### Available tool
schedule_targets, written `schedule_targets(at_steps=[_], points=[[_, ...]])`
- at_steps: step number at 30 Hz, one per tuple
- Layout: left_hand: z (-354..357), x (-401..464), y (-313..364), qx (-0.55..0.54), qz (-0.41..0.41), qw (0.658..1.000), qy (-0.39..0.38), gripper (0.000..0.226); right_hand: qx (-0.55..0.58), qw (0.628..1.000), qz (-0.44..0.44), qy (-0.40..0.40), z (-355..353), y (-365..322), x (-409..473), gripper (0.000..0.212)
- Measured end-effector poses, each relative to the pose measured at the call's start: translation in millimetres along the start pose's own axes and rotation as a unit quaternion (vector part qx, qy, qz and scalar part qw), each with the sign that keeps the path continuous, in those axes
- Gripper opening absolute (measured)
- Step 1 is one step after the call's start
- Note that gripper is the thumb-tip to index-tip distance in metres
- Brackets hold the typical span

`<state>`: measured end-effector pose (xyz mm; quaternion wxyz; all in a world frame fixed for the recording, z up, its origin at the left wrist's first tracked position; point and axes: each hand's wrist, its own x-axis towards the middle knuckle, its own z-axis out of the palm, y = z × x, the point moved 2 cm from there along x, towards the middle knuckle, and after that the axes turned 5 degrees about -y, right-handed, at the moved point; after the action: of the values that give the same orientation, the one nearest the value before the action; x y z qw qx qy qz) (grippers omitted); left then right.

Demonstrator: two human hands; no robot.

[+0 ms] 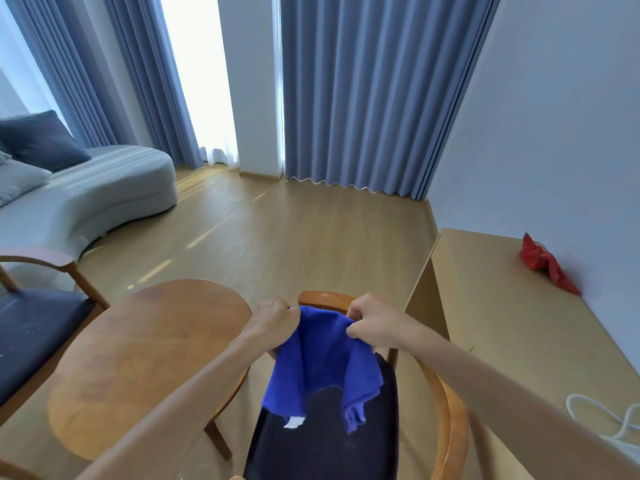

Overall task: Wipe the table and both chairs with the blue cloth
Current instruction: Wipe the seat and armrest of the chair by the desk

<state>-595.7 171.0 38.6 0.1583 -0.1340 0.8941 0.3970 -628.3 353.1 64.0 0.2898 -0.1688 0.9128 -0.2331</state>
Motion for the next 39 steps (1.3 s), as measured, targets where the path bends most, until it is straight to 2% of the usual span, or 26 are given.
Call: schedule_targets(at_steps=[3, 8, 13, 15, 18, 21, 24, 29, 32, 34, 37, 39], points=[[4.2, -0.7, -1.9, 0.004, -0.017, 1.000, -0.011, 0.034, 0.028, 1.000, 0.005, -0.003, 12.4, -1.9, 0.8, 0.017], [-3.0, -0.5, -10.0, 0.132, 0.010, 0.990, -0.055, 0.028, 0.071, 0.996, 0.017, 0.055, 0.2, 11.7, 4.8, 0.021], [1.9, -4.4, -6.1, 0.167, 0.027, 0.979, -0.118, 0.032, 0.042, 0.995, 0.037, 0.079, -1.1, 18.8, 7.3, 0.018], [3.9, -5.0, -5.5, 0.126, 0.006, 0.984, -0.123, 0.035, 0.029, 0.996, 0.028, 0.078, 2.2, 18.2, 6.1, 0.014], [8.0, -5.3, -7.1, -0.019, -0.047, 0.993, -0.106, 0.034, 0.021, 0.997, 0.000, 0.079, 8.4, 13.5, 1.9, 0.011], [12.2, -8.9, -1.3, -0.131, -0.090, 0.983, -0.096, 0.037, 0.002, 0.996, -0.031, 0.082, 21.8, 5.9, -1.6, 0.008], [15.0, -11.1, 6.9, -0.209, -0.097, 0.967, -0.106, 0.035, -0.002, 0.994, -0.071, 0.077, 34.4, -4.0, -6.9, 0.009], [10.4, -13.8, 12.4, -0.302, -0.128, 0.943, -0.065, 0.029, 0.036, 0.992, -0.098, 0.064, 47.3, -14.0, -14.5, 0.016], [6.6, -15.8, 13.1, -0.358, -0.133, 0.923, -0.045, 0.023, 0.107, 0.987, -0.098, 0.066, 56.3, -15.4, -14.2, 0.036], [5.6, -16.6, 11.6, -0.392, -0.133, 0.909, -0.040, 0.020, 0.114, 0.985, -0.102, 0.076, 64.3, -14.0, -11.0, 0.044], [5.5, -21.8, 13.7, -0.455, -0.137, 0.879, -0.053, 0.018, 0.096, 0.982, -0.112, 0.119, 71.7, -9.2, -6.1, 0.031], [3.6, -24.2, 13.2, -0.451, -0.140, 0.878, -0.073, 0.021, 0.092, 0.979, -0.120, 0.136, 65.3, -4.6, -4.6, 0.024]])
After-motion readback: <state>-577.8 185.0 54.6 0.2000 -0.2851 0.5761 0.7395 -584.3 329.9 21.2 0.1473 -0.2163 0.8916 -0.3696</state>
